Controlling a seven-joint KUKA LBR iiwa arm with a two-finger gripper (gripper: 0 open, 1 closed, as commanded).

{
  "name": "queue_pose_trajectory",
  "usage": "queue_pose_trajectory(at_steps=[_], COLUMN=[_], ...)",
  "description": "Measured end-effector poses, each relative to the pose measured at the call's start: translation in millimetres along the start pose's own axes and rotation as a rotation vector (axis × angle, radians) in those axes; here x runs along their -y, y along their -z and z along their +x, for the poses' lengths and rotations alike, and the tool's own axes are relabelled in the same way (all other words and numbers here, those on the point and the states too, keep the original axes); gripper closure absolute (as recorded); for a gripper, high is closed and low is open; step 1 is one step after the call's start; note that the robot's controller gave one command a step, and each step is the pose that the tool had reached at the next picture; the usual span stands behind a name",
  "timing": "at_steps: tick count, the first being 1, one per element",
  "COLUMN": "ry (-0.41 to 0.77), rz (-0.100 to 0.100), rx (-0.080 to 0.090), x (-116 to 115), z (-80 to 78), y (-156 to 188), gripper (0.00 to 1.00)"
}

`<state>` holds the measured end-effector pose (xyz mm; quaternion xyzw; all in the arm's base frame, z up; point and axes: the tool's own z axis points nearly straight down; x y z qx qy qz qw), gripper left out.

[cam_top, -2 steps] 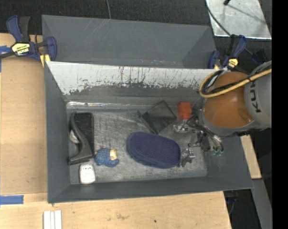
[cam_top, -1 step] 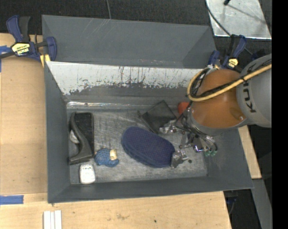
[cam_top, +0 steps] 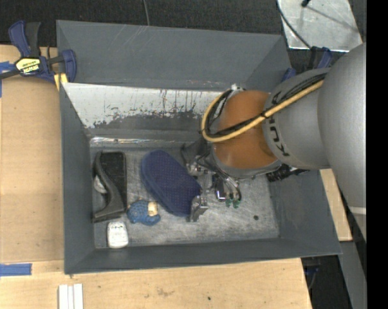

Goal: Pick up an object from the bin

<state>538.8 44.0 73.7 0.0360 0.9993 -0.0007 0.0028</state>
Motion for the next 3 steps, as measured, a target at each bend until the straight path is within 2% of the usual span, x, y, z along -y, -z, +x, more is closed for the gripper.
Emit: queue_pose_trajectory(at_steps=[1, 2, 3], ry=[0.0, 0.347, 0.624], rz=[-0.002, 0.001, -0.001], rx=[0.015, 0.005, 0.005], x=[-0.3, 64.2, 64.2], z=[-3.8, -53.3, -46.5], y=[2.0, 114.8, 196.0], gripper=[1.0, 1.0, 1.0])
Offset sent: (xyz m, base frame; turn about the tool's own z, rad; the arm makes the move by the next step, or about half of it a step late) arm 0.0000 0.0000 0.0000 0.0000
